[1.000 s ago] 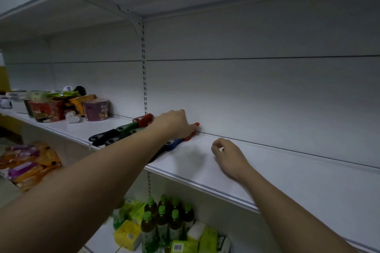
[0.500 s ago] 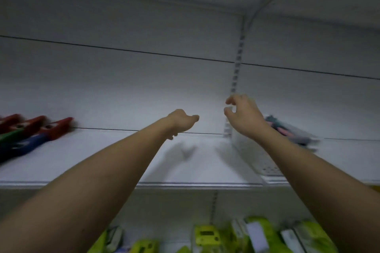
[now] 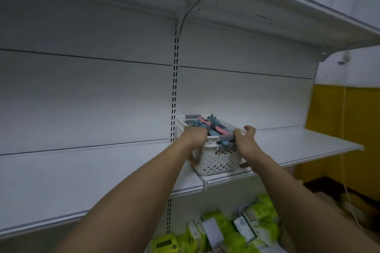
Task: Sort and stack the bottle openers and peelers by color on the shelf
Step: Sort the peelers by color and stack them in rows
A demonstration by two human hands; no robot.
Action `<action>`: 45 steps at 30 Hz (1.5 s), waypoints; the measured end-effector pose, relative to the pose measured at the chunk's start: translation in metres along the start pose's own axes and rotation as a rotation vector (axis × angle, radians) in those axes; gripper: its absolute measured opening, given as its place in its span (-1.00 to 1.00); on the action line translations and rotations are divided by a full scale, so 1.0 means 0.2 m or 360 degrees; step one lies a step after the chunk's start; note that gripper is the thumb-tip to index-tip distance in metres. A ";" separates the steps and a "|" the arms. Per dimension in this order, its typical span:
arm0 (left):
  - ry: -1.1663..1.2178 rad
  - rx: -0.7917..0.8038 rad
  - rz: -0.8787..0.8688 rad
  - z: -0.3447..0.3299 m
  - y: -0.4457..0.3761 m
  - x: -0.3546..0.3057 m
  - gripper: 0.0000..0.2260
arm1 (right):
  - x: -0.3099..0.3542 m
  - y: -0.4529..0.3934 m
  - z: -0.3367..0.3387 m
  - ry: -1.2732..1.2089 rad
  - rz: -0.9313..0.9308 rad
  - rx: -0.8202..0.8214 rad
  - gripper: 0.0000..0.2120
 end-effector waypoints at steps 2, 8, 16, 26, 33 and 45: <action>-0.0005 -0.0013 -0.0005 -0.01 0.00 0.00 -0.59 | 0.00 0.02 -0.02 -0.0134 -0.0049 -0.0016 -0.49; 0.0030 -0.0040 0.0008 0.05 0.06 0.04 -0.57 | 0.02 0.13 -0.07 -0.0256 -0.0200 -0.0017 -0.55; 0.0008 -0.0071 -0.0088 0.23 0.27 0.13 -0.66 | 0.03 0.30 -0.19 -0.0248 -0.0340 0.0111 -0.34; 0.0365 -0.0221 -0.0143 0.57 0.42 0.35 -0.70 | 0.23 0.50 -0.43 -0.0235 -0.0117 0.0416 -0.05; 0.0421 -0.0302 -0.0167 0.76 0.47 0.45 -0.70 | 0.28 0.53 -0.68 -0.0588 0.0107 0.0364 -0.17; 0.0351 -0.0630 -0.0406 1.04 0.04 0.83 -0.13 | 0.57 0.65 -0.97 0.0363 0.0854 0.0150 -0.37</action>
Point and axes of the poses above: each hand's wrist, its own y-axis away from the middle knuckle, its own z-axis out of the back of the hand, x = y × z, the point moved 2 cm from there along -y, towards the middle knuckle, and after that the axes turned 2 degrees about y, right-handed, at the moved point
